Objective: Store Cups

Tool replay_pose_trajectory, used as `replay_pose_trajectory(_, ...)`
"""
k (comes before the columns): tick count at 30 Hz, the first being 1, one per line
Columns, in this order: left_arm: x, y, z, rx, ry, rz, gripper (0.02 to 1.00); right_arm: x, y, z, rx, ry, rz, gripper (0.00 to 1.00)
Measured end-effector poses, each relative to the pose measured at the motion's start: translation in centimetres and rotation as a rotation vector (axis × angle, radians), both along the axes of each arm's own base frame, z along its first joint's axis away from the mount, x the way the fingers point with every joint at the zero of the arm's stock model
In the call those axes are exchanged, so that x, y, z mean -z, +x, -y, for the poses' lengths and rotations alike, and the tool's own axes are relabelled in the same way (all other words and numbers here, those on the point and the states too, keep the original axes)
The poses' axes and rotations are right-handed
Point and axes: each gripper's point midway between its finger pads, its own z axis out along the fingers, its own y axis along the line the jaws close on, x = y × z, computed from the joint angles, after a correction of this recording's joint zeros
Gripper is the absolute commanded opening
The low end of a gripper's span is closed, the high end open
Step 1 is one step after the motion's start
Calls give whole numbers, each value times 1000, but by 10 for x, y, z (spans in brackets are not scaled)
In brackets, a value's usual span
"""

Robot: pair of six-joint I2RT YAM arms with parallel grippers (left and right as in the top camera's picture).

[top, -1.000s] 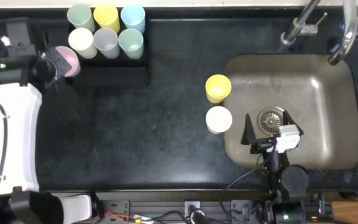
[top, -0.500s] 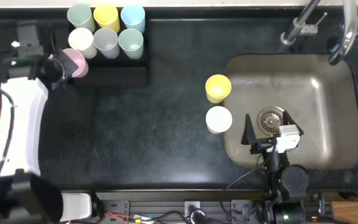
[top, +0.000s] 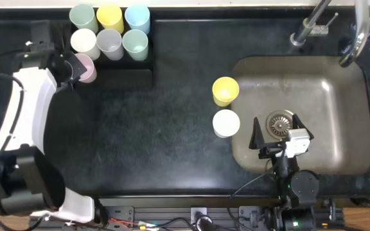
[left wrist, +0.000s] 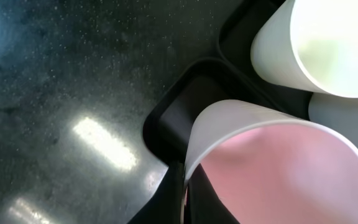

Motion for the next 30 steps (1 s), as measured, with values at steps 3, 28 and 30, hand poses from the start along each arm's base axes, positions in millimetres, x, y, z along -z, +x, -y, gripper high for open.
replay_pose_trajectory(3, 2, 3, 0, 1, 1, 2, 36, 0, 0, 0, 0, 0, 0, 998)
replay_pose_trajectory(28, 11, 10, -7, -4, 34, 3, 174, 0, 0, 0, 0, 0, 0, 998)
replay_pose_trajectory(30, 11, 10, -7, -5, 36, 4, 185, 0, 0, 0, 0, 0, 0, 998)
